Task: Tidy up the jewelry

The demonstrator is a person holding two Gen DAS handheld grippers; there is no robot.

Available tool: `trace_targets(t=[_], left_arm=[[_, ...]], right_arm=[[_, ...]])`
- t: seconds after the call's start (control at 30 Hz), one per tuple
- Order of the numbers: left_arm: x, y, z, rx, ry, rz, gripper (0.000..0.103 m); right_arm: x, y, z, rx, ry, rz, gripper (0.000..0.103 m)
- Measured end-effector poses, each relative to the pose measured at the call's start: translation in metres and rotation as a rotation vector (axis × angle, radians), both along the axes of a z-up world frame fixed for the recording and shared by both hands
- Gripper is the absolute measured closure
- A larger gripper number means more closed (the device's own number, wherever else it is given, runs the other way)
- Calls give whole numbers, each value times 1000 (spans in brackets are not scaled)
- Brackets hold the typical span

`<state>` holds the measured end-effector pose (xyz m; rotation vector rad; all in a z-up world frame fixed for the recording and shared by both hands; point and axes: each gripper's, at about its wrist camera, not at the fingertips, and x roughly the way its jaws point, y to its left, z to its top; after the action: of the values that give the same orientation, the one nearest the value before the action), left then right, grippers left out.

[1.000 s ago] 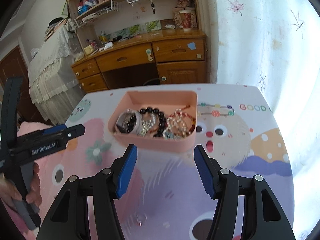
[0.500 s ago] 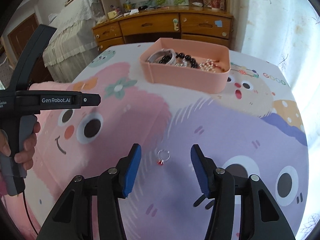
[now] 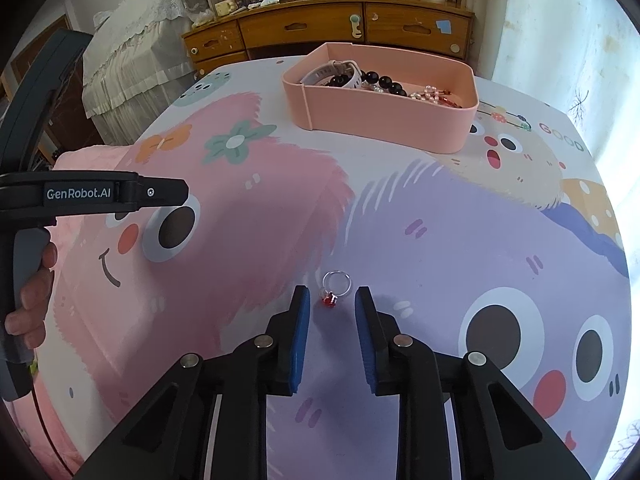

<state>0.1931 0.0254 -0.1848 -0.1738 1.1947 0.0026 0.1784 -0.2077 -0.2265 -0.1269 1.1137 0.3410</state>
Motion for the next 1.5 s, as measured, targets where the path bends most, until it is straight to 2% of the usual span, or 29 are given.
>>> trace_targets(t=[0.23, 0.47, 0.9, 1.1, 1.5], left_arm=[[0, 2, 1, 1, -8, 13, 39], [1, 1, 0, -5, -5, 13, 39], [3, -2, -1, -4, -7, 5, 39], [2, -4, -5, -8, 3, 7, 39], [0, -14, -6, -9, -3, 3, 39]], right_arm=[[3, 5, -4, -13, 9, -9, 85], [8, 1, -6, 7, 17, -29, 95], [19, -5, -1, 85, 33, -78, 95], [40, -6, 13, 129, -20, -101, 95], [102, -19, 62, 164, -202, -111, 95]])
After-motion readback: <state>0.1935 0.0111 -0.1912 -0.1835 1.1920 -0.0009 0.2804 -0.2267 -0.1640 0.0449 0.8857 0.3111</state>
